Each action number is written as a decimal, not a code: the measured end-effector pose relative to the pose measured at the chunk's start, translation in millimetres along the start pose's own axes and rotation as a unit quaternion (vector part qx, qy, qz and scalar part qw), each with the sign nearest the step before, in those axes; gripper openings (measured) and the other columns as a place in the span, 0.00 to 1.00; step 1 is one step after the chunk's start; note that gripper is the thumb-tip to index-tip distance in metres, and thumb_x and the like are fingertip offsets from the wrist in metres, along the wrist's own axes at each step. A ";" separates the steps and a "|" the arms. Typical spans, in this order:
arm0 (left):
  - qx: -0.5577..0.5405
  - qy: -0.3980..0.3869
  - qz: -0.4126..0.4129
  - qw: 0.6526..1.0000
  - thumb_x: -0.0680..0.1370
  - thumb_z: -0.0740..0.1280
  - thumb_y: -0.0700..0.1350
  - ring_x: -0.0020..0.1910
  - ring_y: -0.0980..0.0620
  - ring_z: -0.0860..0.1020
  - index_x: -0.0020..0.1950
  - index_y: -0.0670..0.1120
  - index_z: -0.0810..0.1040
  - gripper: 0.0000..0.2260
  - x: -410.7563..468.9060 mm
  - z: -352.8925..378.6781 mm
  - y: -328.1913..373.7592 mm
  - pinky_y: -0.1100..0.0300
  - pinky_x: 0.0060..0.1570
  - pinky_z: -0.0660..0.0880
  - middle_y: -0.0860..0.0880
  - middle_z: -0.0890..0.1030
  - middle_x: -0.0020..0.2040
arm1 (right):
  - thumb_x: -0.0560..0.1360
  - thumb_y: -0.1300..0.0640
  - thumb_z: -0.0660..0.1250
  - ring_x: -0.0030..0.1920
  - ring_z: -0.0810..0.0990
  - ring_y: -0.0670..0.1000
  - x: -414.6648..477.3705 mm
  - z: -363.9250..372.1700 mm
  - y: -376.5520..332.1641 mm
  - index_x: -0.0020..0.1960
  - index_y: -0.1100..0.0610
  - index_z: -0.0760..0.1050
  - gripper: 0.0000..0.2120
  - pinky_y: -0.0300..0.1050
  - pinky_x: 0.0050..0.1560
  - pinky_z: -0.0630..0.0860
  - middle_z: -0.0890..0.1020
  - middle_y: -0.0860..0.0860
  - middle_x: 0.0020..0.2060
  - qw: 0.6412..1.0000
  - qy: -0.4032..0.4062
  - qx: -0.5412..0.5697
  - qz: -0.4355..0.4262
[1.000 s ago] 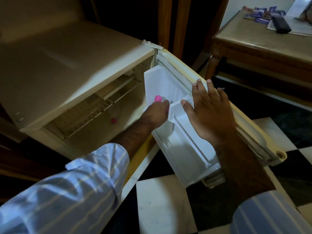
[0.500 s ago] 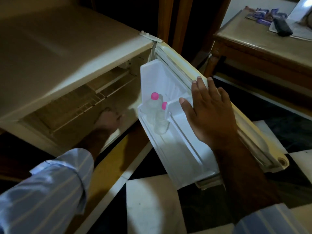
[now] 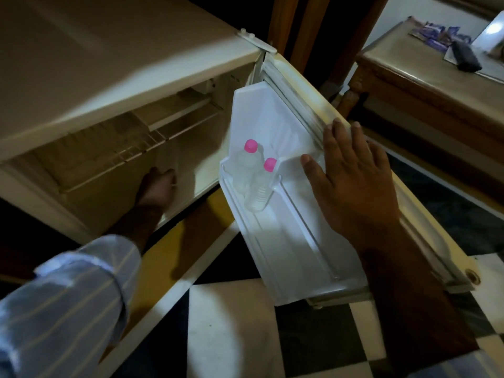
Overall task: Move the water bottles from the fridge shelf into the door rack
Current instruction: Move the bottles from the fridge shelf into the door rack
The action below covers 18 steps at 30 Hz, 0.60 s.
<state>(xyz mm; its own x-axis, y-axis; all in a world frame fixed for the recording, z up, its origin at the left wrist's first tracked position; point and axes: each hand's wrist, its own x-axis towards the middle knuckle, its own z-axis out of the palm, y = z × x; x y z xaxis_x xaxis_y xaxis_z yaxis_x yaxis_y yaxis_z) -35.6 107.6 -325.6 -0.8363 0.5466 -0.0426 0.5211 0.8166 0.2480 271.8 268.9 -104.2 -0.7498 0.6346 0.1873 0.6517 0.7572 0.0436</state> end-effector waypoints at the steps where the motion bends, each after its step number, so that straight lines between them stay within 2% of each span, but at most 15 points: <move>1: 0.005 0.022 0.011 1.000 0.80 0.66 0.45 0.48 0.35 0.78 0.57 0.44 0.78 0.08 -12.5 -6.7 3.9 0.49 0.48 0.74 0.38 0.75 0.52 | 0.80 0.38 0.39 0.84 0.46 0.54 -0.7 -0.3 0.0 0.84 0.56 0.50 0.37 0.56 0.83 0.46 0.51 0.53 0.84 1.000 -0.003 -0.001 -0.001; 5: -0.044 0.117 0.070 0.990 0.79 0.68 0.47 0.44 0.37 0.80 0.56 0.44 0.74 0.09 -49.2 -39.2 13.7 0.48 0.41 0.76 0.39 0.78 0.49 | 0.80 0.38 0.37 0.84 0.45 0.54 -0.3 -2.9 -0.4 0.84 0.56 0.49 0.37 0.55 0.83 0.45 0.51 0.53 0.85 1.000 -0.009 0.009 0.004; 7: -0.074 0.145 0.097 0.982 0.81 0.65 0.49 0.39 0.41 0.78 0.55 0.45 0.73 0.08 -64.1 -61.4 18.8 0.52 0.37 0.75 0.41 0.78 0.45 | 0.80 0.40 0.37 0.84 0.46 0.55 -1.0 -3.9 -0.5 0.84 0.57 0.49 0.37 0.56 0.83 0.46 0.51 0.54 0.84 1.000 -0.009 0.005 0.001; 10: -0.165 0.128 0.120 0.970 0.81 0.64 0.50 0.36 0.51 0.77 0.54 0.48 0.76 0.07 -89.2 -89.6 38.3 0.58 0.36 0.72 0.48 0.79 0.42 | 0.80 0.41 0.37 0.84 0.46 0.56 -1.4 -5.2 -1.0 0.84 0.57 0.50 0.36 0.57 0.82 0.47 0.51 0.55 0.84 1.000 -0.014 0.003 0.000; 14: -0.276 0.080 0.139 0.948 0.81 0.66 0.52 0.39 0.56 0.81 0.55 0.48 0.78 0.08 -111.5 -110.5 76.4 0.59 0.38 0.78 0.52 0.82 0.42 | 0.80 0.42 0.37 0.84 0.47 0.56 -1.6 -7.9 -2.7 0.83 0.58 0.51 0.36 0.57 0.82 0.47 0.52 0.55 0.84 1.000 -0.018 0.010 0.004; 18: -0.282 0.059 0.176 0.941 0.81 0.66 0.53 0.38 0.50 0.81 0.53 0.45 0.75 0.11 -115.7 -107.2 111.2 0.51 0.40 0.80 0.48 0.81 0.42 | 0.81 0.42 0.37 0.84 0.47 0.57 -3.0 -11.3 -4.3 0.83 0.58 0.51 0.35 0.57 0.82 0.47 0.52 0.55 0.84 1.000 -0.028 0.006 0.002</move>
<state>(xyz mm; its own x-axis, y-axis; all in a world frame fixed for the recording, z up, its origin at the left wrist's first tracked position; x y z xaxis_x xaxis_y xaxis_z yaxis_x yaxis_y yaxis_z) 100.8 115.3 -189.3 -0.6597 0.7129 0.2377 0.6240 0.3435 0.7019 272.5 262.1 -93.8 -0.7526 0.6450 0.1324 0.6536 0.7562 0.0309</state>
